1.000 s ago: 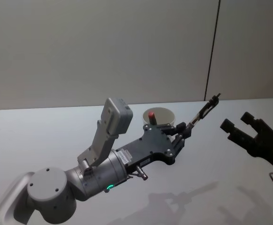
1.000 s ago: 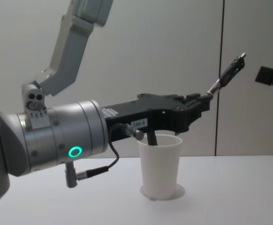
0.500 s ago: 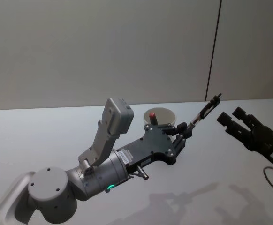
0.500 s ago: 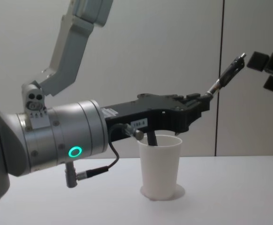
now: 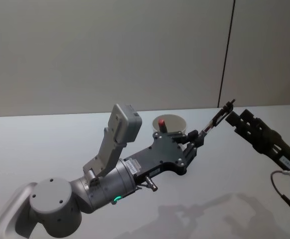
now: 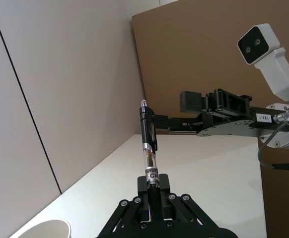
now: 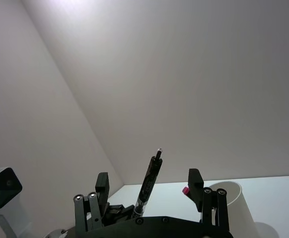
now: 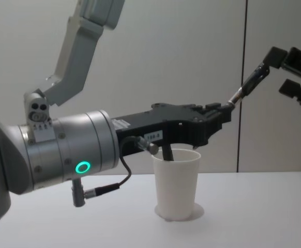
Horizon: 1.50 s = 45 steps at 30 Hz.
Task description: Place the pen into the pen holder.
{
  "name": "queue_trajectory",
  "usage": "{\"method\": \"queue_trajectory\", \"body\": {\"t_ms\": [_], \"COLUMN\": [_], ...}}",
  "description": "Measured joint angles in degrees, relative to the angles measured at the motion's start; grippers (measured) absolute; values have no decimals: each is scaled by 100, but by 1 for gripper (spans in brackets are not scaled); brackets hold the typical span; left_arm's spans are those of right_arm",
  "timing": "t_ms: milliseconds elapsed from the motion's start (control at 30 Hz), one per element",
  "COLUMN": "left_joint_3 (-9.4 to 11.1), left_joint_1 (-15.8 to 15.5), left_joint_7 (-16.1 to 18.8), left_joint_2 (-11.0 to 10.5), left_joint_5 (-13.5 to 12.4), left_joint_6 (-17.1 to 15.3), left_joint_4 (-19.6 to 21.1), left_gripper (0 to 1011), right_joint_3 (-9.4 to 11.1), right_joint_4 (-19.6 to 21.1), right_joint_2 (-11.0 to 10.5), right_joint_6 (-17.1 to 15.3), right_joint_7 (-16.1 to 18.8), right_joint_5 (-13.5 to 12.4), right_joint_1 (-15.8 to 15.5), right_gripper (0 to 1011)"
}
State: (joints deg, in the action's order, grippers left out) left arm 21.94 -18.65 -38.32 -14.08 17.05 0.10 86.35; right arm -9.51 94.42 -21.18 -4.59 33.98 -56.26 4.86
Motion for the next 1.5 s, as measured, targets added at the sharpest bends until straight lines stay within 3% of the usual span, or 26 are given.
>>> {"method": "queue_trajectory", "body": {"t_ms": [667,1067,1500], "left_joint_3": [0,0,0], "left_joint_1": [0,0,0], "left_joint_7": [0,0,0], "left_joint_2": [0,0,0], "left_joint_5": [0,0,0], "left_joint_6": [0,0,0], "left_joint_4": [0,0,0], "left_gripper": [139,140,140], "right_joint_3": [-152,-264,-377], "right_joint_4": [278,346,289], "right_joint_2": [165,242,324], "right_joint_6": [-144,-366,-502], "right_joint_7": [-845,-1206,-1305], "right_joint_5": [-330,-298,-190], "right_joint_1": [-26,12,129], "right_gripper": [1001,1001,1001]}}
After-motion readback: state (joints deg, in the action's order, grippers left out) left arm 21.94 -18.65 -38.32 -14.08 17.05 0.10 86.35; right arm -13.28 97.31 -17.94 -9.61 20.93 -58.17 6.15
